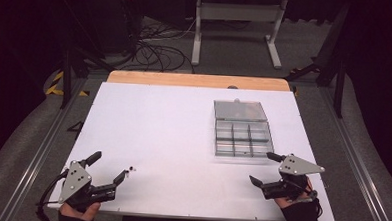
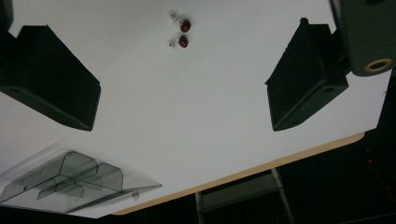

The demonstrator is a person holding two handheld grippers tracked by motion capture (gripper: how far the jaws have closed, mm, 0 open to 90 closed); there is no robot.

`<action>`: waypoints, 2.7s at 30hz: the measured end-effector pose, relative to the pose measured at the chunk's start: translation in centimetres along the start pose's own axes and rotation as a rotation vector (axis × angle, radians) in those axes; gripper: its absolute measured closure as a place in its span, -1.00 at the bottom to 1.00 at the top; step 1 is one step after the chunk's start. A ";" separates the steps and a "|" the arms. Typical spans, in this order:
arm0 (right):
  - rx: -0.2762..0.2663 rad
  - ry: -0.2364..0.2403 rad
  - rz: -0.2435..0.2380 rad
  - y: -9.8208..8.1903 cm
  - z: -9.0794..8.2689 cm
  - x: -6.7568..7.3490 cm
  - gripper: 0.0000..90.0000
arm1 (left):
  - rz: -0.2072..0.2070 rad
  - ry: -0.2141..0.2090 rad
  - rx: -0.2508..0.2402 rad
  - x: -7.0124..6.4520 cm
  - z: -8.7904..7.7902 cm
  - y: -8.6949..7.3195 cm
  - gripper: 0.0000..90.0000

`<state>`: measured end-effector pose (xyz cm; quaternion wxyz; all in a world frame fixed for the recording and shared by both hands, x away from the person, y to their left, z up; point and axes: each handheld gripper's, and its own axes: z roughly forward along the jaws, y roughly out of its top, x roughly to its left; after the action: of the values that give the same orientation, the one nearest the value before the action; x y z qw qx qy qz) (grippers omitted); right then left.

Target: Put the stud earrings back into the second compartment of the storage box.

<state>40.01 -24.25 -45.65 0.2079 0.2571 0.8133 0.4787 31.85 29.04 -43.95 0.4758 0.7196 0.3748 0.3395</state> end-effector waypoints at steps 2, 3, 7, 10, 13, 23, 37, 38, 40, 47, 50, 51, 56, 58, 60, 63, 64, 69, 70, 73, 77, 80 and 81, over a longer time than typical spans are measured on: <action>0.000 0.001 0.003 0.0 0.0 0.1 -0.88 | -0.005 0.003 -0.001 0.0 0.0 0.0 -0.77; 0.000 0.002 0.002 0.0 0.0 0.1 -0.88 | -0.009 0.004 -0.004 0.0 0.0 0.0 -0.77; 0.001 0.006 0.001 0.1 0.1 0.1 -0.88 | 0.000 0.007 -0.011 -0.1 -0.1 0.2 -0.78; 0.005 0.007 0.001 0.1 0.2 0.1 -0.88 | 0.016 0.008 -0.018 -0.3 -0.1 0.2 -0.78; 0.007 0.009 0.000 0.1 0.2 0.1 -0.88 | 0.028 0.015 -0.015 -0.4 -0.1 0.3 -0.79; 0.006 0.020 -0.002 0.4 0.4 0.2 -0.87 | 0.017 0.011 -0.006 -0.3 0.0 0.3 -0.79; 0.005 0.090 -0.024 2.9 1.5 1.4 -0.75 | 0.002 0.012 -0.014 0.1 -0.2 0.2 -0.79; 0.005 0.090 -0.024 2.9 1.5 1.4 -0.75 | 0.002 0.012 -0.014 0.1 -0.3 0.2 -0.79; -0.003 0.110 -0.025 3.8 2.1 1.8 -0.73 | 0.002 0.013 -0.016 0.1 -0.3 0.2 -0.79; -0.005 0.158 -0.037 5.6 4.4 3.3 -0.69 | -0.001 0.011 -0.015 0.1 -0.3 0.2 -0.80; 0.002 0.166 -0.047 6.4 5.5 4.1 -0.68 | 0.002 0.011 -0.014 0.1 -0.3 0.2 -0.80; 0.004 0.171 -0.052 6.6 5.8 4.4 -0.68 | 0.000 0.011 -0.014 0.1 -0.3 0.2 -0.80; 0.002 0.208 -0.063 7.6 7.2 5.5 -0.67 | 0.000 0.009 -0.014 0.2 -0.3 0.2 -0.80; 0.001 0.223 -0.069 8.0 7.7 6.0 -0.67 | 0.000 0.009 -0.016 0.2 -0.3 0.2 -0.80; -0.001 0.237 -0.076 8.4 8.2 6.5 -0.66 | 0.001 0.008 -0.014 0.2 -0.3 0.2 -0.80; -0.001 0.256 -0.083 8.9 9.0 7.1 -0.66 | 0.001 0.006 -0.010 0.2 -0.3 0.1 -0.80; -0.001 0.263 -0.085 9.1 9.2 7.3 -0.66 | 0.001 0.005 -0.009 0.2 -0.3 0.1 -0.80; 0.004 0.285 -0.097 9.7 10.3 8.2 -0.66 | 0.007 0.005 -0.010 0.3 -0.3 0.2 -0.80; 0.003 0.296 -0.105 10.0 10.8 8.7 -0.65 | -0.001 0.003 -0.009 0.2 -0.3 0.1 -0.80; 0.003 0.314 -0.114 10.6 11.5 9.3 -0.65 | -0.001 0.004 -0.012 0.3 -0.3 0.1 -0.80; 0.007 0.333 -0.126 11.2 12.5 10.2 -0.65 | -0.003 0.003 -0.012 0.3 -0.4 0.1 -0.80; 0.009 0.346 -0.135 11.6 13.2 10.7 -0.65 | -0.005 0.003 -0.014 0.3 -0.4 0.1 -0.80; 0.009 0.351 -0.138 11.8 13.4 10.9 -0.65 | -0.008 0.004 -0.016 0.3 -0.4 0.1 -0.80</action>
<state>41.89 -3.65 -42.35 0.0940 0.1139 0.8550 0.4971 31.73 29.46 -43.67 0.4820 0.7138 0.3758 0.3420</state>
